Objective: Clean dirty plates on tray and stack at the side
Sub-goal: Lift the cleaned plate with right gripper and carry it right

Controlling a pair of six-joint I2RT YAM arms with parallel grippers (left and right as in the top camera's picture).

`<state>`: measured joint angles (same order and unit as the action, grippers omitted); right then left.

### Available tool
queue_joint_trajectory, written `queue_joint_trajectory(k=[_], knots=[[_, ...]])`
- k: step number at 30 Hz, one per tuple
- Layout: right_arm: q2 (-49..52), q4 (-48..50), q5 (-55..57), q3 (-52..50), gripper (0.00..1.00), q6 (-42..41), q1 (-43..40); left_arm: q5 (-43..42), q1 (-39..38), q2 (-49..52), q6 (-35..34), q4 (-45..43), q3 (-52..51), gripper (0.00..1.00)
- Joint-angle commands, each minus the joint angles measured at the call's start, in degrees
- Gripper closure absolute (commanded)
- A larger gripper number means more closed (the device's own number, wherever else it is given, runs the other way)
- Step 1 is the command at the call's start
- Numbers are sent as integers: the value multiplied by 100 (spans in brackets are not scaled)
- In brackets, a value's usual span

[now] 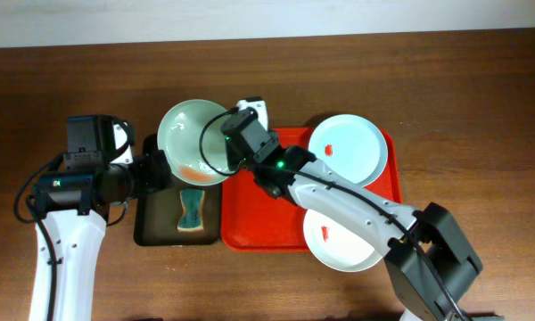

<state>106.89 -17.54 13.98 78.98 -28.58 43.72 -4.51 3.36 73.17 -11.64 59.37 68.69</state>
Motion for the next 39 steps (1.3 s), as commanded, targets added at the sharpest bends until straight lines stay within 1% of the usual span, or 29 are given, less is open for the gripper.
queue_joint_trajectory(k=[1,3,5,10,15,21,26,31,39], knots=[[0,330,671,125,96,1224,238,-63,17,-52,-35,7,79,1],[0,476,789,125,96,1445,317,-63,17,-52,-35,7,79,1],[0,767,861,136,96,1832,402,-63,17,-52,-35,7,79,1],[-2,1602,1073,146,96,3368,551,-63,17,-52,-35,7,79,1],[-4,2127,1069,155,96,3622,549,-63,17,-52,-35,7,79,1],[-125,2577,1071,173,96,4454,551,-63,17,-52,-35,7,79,1],[-297,2874,1069,173,96,4876,551,-63,17,-52,-35,7,79,1],[-621,2894,1067,173,96,4920,619,-63,17,-52,-35,7,79,1],[-660,2990,1073,173,96,4920,763,-63,17,-52,-35,7,79,1]])
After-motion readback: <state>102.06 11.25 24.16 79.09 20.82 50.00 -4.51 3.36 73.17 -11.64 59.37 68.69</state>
